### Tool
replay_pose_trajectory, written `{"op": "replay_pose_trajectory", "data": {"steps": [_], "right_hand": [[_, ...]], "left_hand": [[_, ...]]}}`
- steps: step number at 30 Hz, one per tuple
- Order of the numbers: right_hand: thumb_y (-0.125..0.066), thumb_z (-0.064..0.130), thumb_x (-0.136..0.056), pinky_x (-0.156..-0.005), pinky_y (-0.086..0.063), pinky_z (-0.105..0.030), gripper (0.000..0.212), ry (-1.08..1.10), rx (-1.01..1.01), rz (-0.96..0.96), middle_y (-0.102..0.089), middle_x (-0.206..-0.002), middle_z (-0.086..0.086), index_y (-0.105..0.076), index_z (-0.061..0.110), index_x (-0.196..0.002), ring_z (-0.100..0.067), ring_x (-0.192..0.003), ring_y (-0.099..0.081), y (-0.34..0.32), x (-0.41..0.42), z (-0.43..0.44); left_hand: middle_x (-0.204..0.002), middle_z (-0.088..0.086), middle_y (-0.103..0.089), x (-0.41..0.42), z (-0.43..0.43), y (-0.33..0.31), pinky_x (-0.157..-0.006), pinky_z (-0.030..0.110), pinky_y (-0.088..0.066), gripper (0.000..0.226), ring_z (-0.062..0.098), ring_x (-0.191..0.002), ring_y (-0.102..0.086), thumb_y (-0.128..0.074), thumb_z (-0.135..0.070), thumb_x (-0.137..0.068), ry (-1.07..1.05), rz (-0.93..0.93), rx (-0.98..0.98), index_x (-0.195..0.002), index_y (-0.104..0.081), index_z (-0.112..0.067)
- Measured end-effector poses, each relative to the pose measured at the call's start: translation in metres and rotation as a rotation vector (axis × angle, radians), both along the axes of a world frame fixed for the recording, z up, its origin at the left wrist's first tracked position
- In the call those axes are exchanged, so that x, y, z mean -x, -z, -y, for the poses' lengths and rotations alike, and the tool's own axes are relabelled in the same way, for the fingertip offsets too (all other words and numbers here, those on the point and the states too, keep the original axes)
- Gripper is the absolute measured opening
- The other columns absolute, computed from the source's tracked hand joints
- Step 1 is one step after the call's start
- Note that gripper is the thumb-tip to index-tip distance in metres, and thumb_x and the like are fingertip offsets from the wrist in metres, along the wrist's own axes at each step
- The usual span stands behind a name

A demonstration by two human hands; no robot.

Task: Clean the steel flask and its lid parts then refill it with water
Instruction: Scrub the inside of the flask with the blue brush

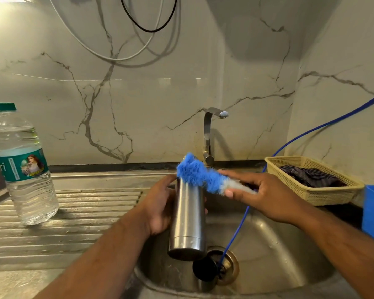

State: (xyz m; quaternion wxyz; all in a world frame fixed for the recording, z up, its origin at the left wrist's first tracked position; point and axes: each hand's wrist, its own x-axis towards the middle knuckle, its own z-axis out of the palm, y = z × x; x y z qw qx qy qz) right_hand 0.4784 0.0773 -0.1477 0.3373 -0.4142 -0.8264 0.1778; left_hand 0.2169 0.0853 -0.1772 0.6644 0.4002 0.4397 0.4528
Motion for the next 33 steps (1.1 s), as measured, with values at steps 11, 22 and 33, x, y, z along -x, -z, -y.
{"op": "replay_pose_trajectory", "data": {"steps": [11,22,33], "right_hand": [[-0.074,0.055,-0.081,-0.1,-0.054,-0.036,0.052,-0.102,0.085,0.06,-0.067,-0.122,0.03,-0.058,0.062,-0.129,0.002,-0.112,-0.064,0.002,0.004,0.005],[-0.069,0.063,-0.079,-0.096,-0.051,-0.02,0.051,0.001,-0.037,0.063,-0.062,-0.123,0.039,-0.054,0.067,-0.128,0.013,-0.114,-0.059,0.004,-0.006,-0.008],[-0.06,0.061,-0.085,-0.079,-0.04,-0.009,0.05,0.126,-0.299,-0.013,-0.065,-0.09,0.014,-0.053,0.062,-0.134,0.001,-0.092,-0.058,0.005,-0.008,-0.021]], "left_hand": [[-0.089,0.021,-0.077,0.001,-0.007,0.0,-0.058,0.038,-0.06,0.086,0.032,-0.072,-0.076,-0.045,-0.082,-0.08,-0.098,-0.026,-0.076,-0.126,-0.062,-0.011],[-0.111,0.027,-0.072,-0.001,-0.006,0.003,-0.087,0.051,-0.058,0.104,0.045,-0.099,-0.071,-0.032,-0.094,-0.071,-0.011,-0.145,-0.155,-0.123,-0.068,-0.013],[-0.106,0.016,-0.076,-0.021,0.008,0.005,-0.095,0.06,-0.056,0.058,0.041,-0.1,-0.072,-0.09,-0.048,-0.068,0.087,-0.343,-0.28,-0.113,-0.068,-0.02]]}}
